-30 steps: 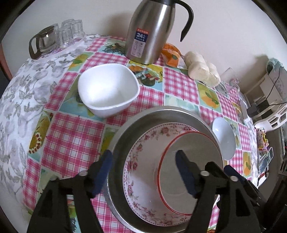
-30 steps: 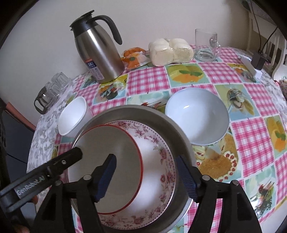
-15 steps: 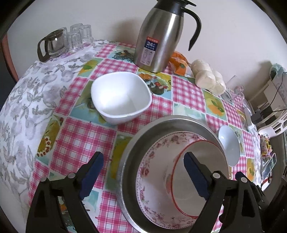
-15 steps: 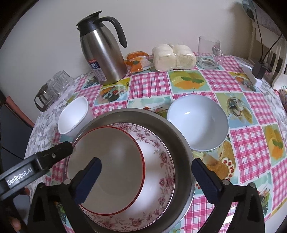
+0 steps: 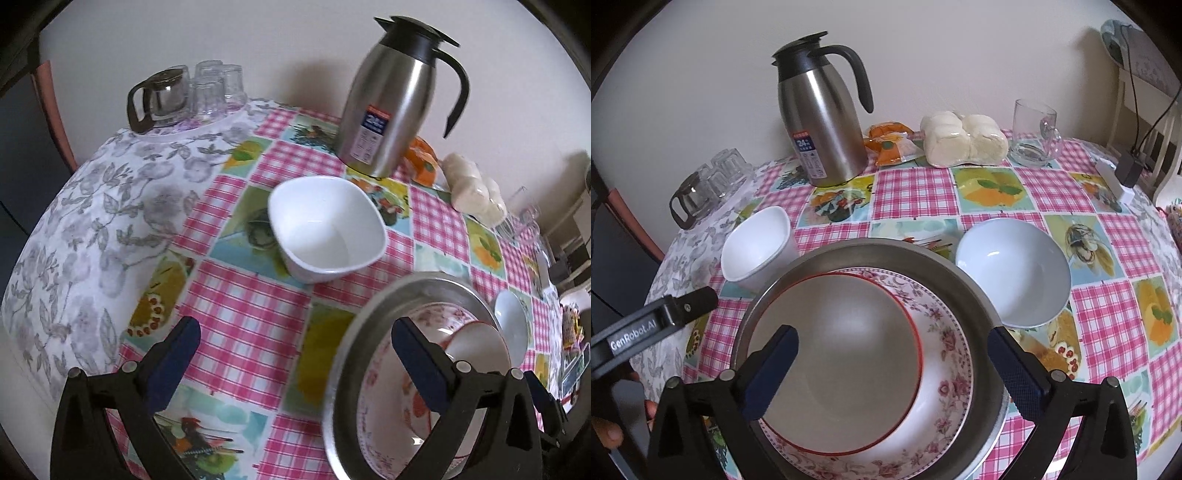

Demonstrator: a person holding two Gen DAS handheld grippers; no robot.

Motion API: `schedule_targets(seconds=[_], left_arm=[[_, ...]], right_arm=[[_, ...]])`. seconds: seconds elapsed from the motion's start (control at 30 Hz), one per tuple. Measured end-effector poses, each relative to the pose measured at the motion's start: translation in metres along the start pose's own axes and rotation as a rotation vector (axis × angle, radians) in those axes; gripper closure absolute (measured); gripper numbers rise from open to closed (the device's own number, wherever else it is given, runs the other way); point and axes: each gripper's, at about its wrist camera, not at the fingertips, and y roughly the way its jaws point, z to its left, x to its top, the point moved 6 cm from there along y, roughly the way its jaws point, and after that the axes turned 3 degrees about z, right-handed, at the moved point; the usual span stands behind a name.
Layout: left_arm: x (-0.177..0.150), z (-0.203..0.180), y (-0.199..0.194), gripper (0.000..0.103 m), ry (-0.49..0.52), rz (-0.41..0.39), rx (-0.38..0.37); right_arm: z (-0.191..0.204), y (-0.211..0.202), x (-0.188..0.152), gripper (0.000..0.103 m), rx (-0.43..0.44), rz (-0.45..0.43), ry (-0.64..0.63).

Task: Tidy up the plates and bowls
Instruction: 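Withdraw both grippers up and away from the stacked dishes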

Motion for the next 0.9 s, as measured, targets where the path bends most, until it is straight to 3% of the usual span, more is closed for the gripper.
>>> schedule_targets(seconds=[0.5, 0.9], left_arm=[[0.016, 0.040, -0.007, 0.000, -0.062, -0.069, -0.017], [0.034, 0.081, -0.003, 0.000, -0.158, -0.140, -0.069]], right_arm=[[0.042, 0.005, 0.000, 0.000, -0.013, -0.025, -0.039], [0.069, -0.004, 0.011, 0.000, -0.038, -0.117, -0.080]])
